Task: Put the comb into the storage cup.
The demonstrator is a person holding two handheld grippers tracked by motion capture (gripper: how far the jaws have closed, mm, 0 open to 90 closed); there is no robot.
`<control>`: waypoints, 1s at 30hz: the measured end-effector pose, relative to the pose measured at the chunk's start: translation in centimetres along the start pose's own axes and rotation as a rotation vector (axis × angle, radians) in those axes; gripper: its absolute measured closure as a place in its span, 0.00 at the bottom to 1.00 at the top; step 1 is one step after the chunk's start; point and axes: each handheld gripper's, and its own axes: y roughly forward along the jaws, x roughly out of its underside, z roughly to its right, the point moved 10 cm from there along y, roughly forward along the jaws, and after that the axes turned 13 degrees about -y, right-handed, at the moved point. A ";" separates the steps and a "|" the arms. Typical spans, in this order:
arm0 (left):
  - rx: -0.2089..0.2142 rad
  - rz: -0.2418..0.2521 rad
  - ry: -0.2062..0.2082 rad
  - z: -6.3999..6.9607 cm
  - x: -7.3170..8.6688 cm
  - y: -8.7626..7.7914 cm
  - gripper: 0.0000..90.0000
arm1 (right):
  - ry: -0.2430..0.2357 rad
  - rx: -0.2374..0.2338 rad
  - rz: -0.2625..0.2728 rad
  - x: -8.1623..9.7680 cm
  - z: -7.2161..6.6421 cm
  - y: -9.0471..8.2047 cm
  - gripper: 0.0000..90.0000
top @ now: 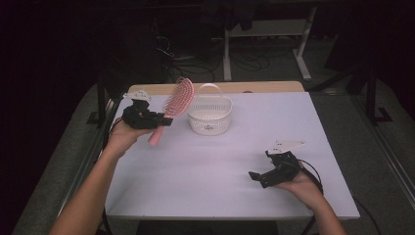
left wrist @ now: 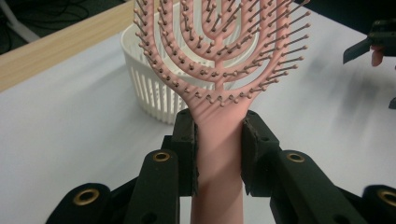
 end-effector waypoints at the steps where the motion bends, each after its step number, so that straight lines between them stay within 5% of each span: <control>1: 0.002 0.003 0.004 0.1 -0.2 0.1 0.78 | 0.000 0.000 0.000 0.0 0.0 0.0 0.00; 30: 0.071 0.088 0.119 3.7 -7.5 3.6 0.78 | 0.003 -0.003 0.010 -0.1 0.0 -0.1 0.00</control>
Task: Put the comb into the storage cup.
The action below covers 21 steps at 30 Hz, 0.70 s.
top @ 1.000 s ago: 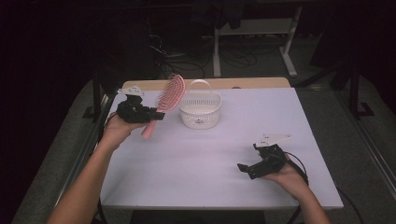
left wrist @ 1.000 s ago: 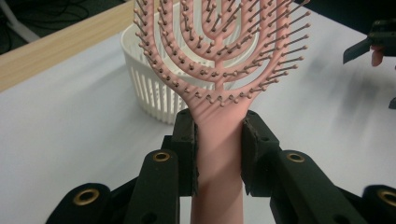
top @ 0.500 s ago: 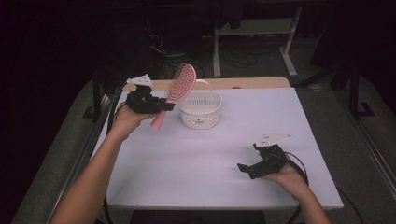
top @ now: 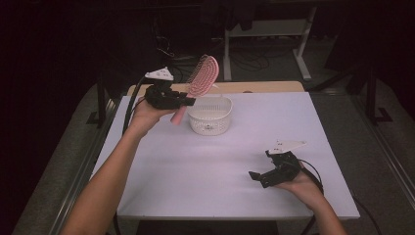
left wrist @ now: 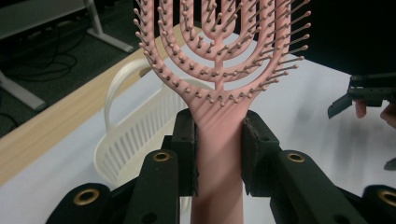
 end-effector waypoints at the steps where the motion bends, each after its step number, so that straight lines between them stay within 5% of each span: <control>1: 0.004 0.005 0.003 0.1 -0.2 0.3 0.78 | 0.003 0.000 0.001 0.0 0.0 0.0 0.00; 21: 0.020 0.068 0.056 -0.4 -2.5 4.5 0.78 | 0.002 0.000 0.006 0.0 0.0 -0.2 0.00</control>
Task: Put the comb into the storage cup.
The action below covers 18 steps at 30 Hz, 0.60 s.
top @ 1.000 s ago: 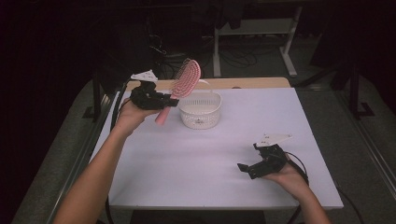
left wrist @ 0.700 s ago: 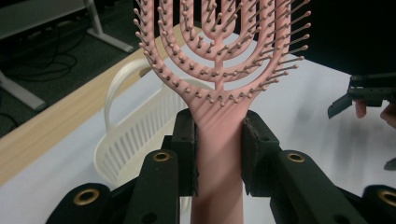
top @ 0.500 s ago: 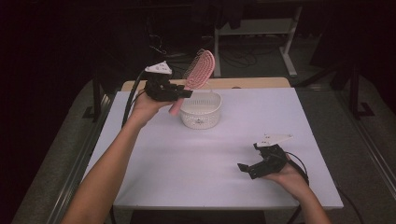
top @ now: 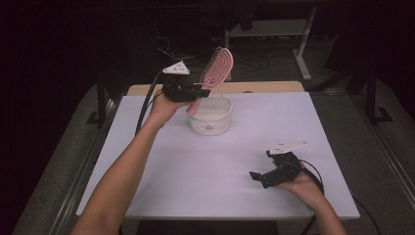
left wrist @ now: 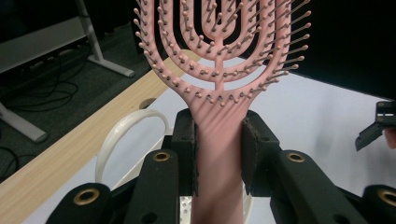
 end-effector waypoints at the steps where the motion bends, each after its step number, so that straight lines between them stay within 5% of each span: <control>1: -0.003 -0.002 0.001 -0.1 0.0 0.2 0.78 | 0.001 0.000 0.000 0.0 0.0 0.0 0.00; 18: 0.009 -0.036 0.026 -1.2 1.4 3.4 0.78 | 0.004 -0.002 0.003 0.1 0.0 0.0 0.00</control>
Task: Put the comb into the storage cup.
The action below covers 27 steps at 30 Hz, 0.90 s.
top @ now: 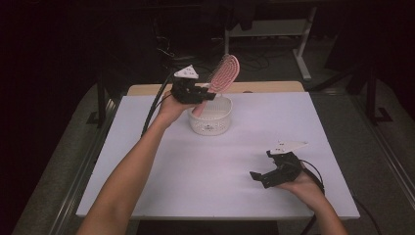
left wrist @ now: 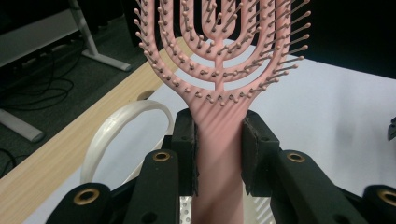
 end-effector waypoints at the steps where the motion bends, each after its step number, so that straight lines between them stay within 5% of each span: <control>1: 0.001 -0.003 0.001 0.0 0.1 0.2 0.78 | -0.001 0.000 -0.001 0.0 0.0 0.0 0.00; 27: 0.003 -0.125 0.001 -0.9 3.0 2.8 0.78 | 0.000 -0.003 0.000 0.1 0.1 0.0 0.00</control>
